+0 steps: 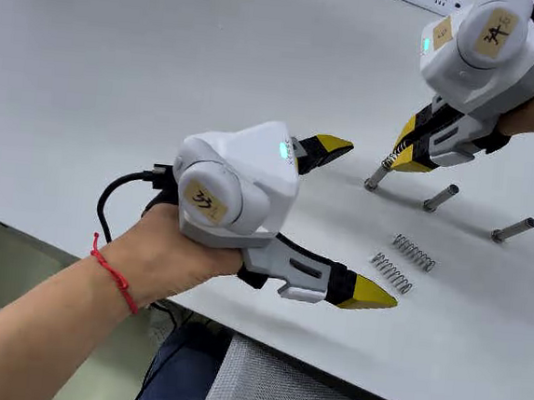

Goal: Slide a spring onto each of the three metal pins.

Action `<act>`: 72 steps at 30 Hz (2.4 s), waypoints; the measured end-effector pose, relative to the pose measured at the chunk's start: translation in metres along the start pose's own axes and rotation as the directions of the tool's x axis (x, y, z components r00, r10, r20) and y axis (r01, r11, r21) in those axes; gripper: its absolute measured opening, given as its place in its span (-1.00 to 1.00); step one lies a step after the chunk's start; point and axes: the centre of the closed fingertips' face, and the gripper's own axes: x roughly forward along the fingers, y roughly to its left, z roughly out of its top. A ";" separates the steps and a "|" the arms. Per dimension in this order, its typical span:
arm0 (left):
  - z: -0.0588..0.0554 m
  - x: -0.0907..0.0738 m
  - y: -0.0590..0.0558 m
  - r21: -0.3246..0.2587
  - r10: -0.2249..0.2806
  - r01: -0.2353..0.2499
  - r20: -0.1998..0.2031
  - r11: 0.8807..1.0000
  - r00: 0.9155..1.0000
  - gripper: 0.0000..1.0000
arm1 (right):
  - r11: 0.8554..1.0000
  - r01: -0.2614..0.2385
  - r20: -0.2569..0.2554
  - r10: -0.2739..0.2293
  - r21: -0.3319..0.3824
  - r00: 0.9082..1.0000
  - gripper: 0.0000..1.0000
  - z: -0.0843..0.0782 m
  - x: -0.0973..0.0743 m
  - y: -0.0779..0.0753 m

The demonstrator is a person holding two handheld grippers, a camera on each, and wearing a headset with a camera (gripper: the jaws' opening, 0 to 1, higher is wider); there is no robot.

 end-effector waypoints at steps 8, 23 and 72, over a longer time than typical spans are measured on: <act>-0.001 0.000 0.001 -0.004 -0.002 0.002 0.001 1.000 1.000 0.93 | 1.000 -0.007 0.001 0.007 0.001 1.000 -0.86 -0.001 0.004 -0.001; -0.002 0.001 0.001 -0.006 -0.008 0.008 -0.001 1.000 1.000 0.92 | 1.000 -0.008 -0.009 0.008 -0.014 1.000 -0.86 -0.003 0.013 0.001; -0.006 -0.002 0.003 -0.021 0.000 0.000 0.000 1.000 1.000 0.88 | 1.000 0.021 -0.026 -0.022 -0.021 0.999 -0.85 -0.009 0.043 0.000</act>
